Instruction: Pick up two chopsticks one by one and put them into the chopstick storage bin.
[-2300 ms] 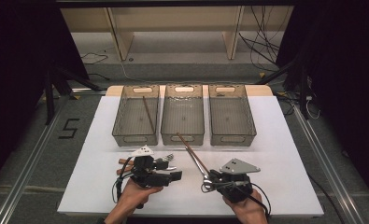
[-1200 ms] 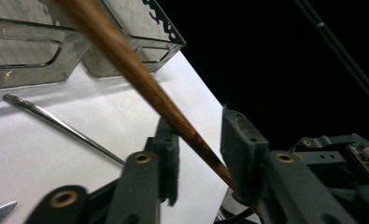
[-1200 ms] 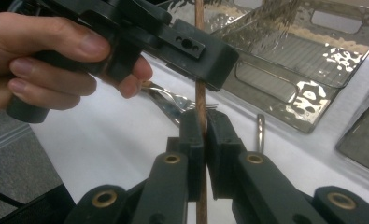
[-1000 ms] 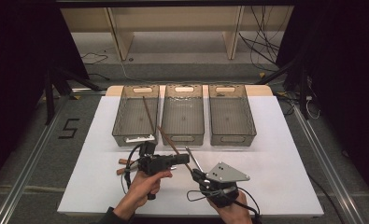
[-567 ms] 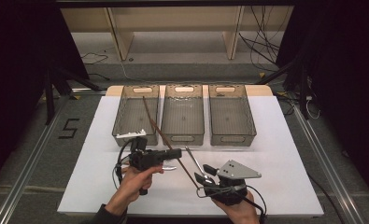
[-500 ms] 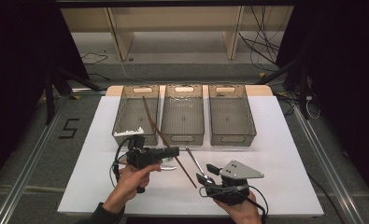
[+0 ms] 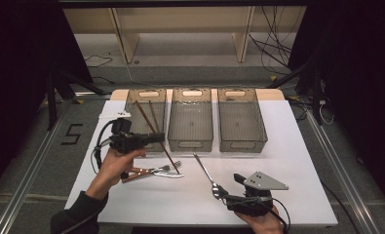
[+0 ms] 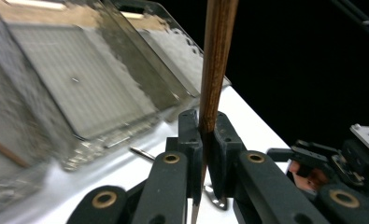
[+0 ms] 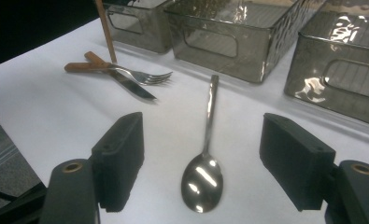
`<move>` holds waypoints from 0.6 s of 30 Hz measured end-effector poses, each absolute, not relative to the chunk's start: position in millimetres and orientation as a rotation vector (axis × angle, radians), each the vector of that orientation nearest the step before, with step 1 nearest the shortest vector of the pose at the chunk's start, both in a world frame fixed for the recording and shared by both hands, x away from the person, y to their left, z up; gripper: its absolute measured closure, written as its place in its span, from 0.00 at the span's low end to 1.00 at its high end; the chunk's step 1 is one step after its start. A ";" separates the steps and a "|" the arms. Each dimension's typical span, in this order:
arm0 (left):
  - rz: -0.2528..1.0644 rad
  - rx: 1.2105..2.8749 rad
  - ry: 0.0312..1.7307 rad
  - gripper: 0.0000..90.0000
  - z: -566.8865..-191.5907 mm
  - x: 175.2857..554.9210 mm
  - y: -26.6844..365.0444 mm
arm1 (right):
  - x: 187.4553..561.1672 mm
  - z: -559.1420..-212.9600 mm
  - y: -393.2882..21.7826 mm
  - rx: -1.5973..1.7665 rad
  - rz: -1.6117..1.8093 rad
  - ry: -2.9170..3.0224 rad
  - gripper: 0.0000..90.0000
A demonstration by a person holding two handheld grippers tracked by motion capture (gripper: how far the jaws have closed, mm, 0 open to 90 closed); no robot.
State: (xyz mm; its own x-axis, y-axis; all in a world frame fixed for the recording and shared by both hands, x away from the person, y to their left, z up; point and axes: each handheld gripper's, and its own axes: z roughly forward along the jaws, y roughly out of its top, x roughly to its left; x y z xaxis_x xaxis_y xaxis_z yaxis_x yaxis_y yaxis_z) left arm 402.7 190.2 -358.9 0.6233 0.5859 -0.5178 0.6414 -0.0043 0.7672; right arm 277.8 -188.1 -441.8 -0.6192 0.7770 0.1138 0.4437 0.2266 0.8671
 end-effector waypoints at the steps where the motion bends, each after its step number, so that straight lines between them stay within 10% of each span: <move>1: -0.045 1.677 1.027 0.94 -355.1 405.4 193.3 | 277.9 -442.2 -188.7 1.141 1.346 2.161 0.33; 18: 0.088 1.662 1.172 0.94 -320.3 460.6 237.4 | 279.5 -445.9 -193.1 1.168 1.323 2.162 0.27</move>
